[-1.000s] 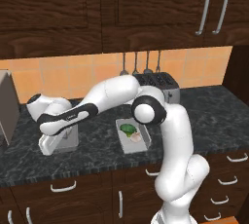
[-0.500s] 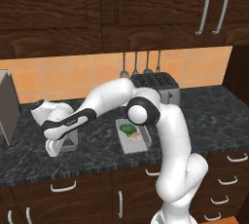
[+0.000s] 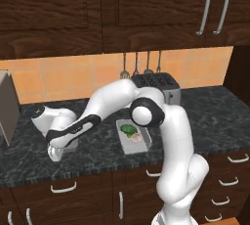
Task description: Take the meat container that has the steak and place it on the second highest rack of the freezer. Then take the vegetable container that has the garlic and broccoli and place it on the highest rack of the freezer.
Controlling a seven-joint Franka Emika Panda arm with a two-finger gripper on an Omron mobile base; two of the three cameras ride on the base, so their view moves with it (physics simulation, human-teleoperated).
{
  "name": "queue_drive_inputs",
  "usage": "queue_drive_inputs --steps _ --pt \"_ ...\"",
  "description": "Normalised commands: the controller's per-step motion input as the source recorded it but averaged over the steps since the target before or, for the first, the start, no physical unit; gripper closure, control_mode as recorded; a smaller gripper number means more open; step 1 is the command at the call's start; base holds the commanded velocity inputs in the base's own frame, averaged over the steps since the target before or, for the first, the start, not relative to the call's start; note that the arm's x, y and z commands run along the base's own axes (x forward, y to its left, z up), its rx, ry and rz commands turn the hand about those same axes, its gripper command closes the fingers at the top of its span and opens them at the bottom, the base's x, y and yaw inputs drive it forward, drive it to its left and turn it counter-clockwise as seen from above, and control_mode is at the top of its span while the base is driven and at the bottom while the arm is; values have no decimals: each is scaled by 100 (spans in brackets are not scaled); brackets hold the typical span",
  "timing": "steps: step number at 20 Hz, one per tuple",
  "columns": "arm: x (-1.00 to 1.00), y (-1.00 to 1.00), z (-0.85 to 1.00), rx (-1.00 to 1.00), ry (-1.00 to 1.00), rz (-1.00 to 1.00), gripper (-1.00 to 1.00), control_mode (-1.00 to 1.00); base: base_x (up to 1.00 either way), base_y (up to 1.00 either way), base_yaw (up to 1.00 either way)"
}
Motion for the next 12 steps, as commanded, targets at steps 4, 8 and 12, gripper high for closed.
queue_drive_inputs --steps 4,8,12 --pt "0 0 -6 0 1 1 100 -100 0 0 0" --pt "-29 -24 5 0 1 0 100 -100 0 0 0" --pt "-57 -47 65 0 0 0 100 -100 0 0 0"
